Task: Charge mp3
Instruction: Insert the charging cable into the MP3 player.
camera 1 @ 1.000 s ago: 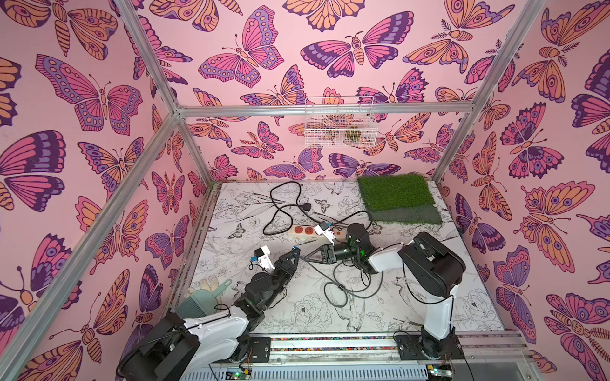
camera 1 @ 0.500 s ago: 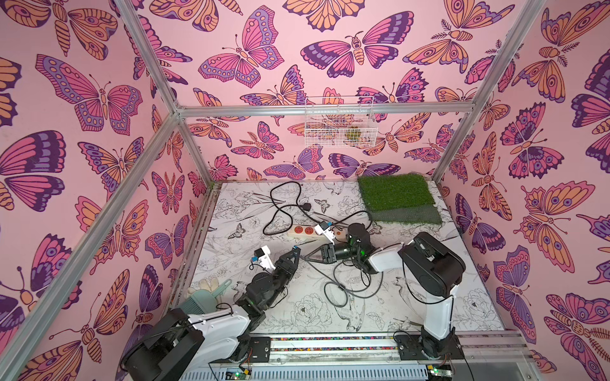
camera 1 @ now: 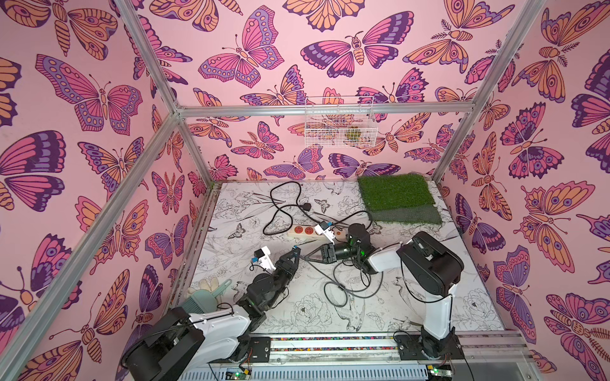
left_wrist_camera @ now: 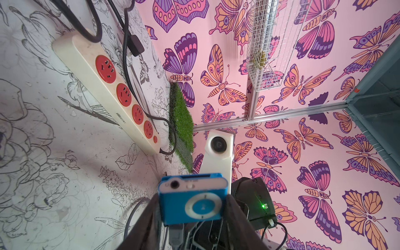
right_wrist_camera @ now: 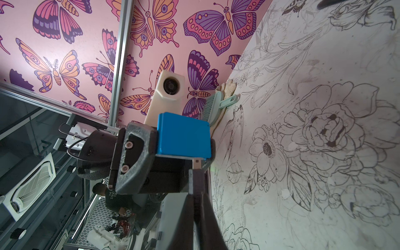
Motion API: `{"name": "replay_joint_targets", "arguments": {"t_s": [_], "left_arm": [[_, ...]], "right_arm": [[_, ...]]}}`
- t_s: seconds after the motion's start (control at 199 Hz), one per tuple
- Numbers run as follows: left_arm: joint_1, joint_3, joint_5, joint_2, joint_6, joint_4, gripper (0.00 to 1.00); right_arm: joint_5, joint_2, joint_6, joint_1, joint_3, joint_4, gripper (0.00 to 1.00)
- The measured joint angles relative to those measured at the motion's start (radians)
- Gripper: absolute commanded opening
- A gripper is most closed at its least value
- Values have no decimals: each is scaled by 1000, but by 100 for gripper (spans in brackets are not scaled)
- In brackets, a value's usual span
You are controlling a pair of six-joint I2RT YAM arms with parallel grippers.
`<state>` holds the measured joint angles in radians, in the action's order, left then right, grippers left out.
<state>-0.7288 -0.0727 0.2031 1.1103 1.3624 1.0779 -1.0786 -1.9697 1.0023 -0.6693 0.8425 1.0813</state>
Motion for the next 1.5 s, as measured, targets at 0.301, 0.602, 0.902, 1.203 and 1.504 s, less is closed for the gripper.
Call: {"name": "replay_joint_targets", "arguments": {"t_s": [0.301,0.602,0.902,1.203,1.504], "left_arm": [[-18,4,34,14,0,8,0],[-32,4,61,54,0,38,0],[-44,4,84,80,0,74,0],[-60,3,101,83,6,75,0],[-75,3,138,83,6,85,0]], "right_arm": [[-5,-17,27,8,10,3,0],[-8,-31,71,9,10,38,0],[-7,-46,90,11,14,68,0],[-5,-58,94,4,18,85,0],[-8,-58,94,4,34,70,0]]}}
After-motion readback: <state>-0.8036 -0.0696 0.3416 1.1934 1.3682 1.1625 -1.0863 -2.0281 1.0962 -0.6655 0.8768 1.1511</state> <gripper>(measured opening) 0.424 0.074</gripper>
